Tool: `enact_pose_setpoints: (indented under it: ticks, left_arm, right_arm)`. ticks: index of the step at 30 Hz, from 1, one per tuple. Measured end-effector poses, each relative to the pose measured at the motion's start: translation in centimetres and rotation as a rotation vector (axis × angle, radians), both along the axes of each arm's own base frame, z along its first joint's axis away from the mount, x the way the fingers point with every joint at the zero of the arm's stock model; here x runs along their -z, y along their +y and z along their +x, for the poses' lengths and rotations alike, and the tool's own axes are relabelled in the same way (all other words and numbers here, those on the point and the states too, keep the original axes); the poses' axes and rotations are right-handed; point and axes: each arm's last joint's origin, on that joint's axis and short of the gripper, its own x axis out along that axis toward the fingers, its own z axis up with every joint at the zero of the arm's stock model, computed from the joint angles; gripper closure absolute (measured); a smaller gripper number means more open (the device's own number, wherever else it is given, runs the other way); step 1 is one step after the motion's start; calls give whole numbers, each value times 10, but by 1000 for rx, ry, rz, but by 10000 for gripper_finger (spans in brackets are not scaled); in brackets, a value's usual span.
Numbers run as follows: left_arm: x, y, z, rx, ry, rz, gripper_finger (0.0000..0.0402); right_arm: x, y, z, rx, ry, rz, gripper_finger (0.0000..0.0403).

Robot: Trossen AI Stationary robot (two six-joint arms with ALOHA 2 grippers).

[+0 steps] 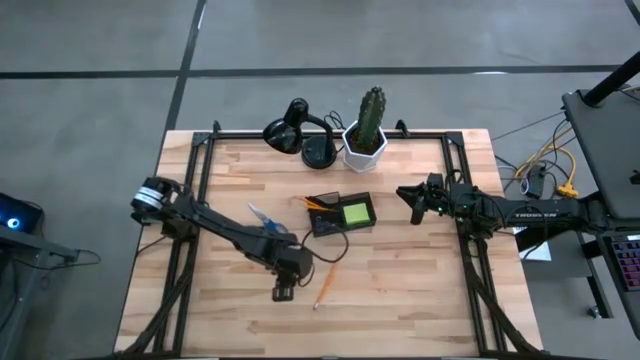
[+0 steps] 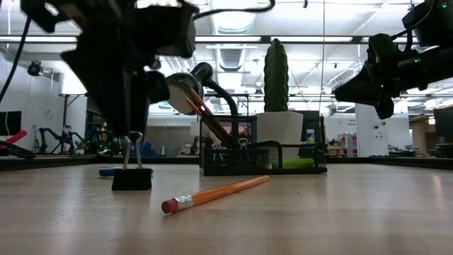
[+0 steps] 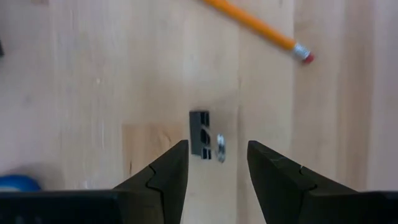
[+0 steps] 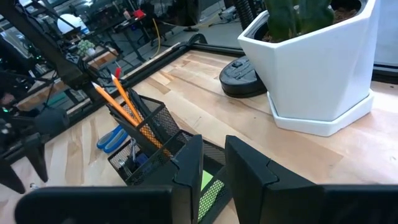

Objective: Pick and place office supplies into organizer
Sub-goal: Put the black binder clip into the desk organizer

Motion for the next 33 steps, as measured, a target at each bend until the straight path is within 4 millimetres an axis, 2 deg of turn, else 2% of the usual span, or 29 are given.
enact_pose_setpoints:
  ticks: [10, 21, 25, 33]
  left_arm:
    - [11, -1, 4, -22, 13, -3, 253]
    - [12, -2, 5, -23, 0, -7, 257]
    - [12, -1, 5, -23, 0, -6, 288]
    - [11, -1, 6, -22, -4, -12, 385]
  right_arm:
    - [0, 0, 0, 3, -1, 3, 344]
    - [0, 0, 0, 4, -5, 10, 344]
    - [0, 0, 0, 7, -12, 25, 344]
    - [0, 0, 0, 8, -12, 26, 344]
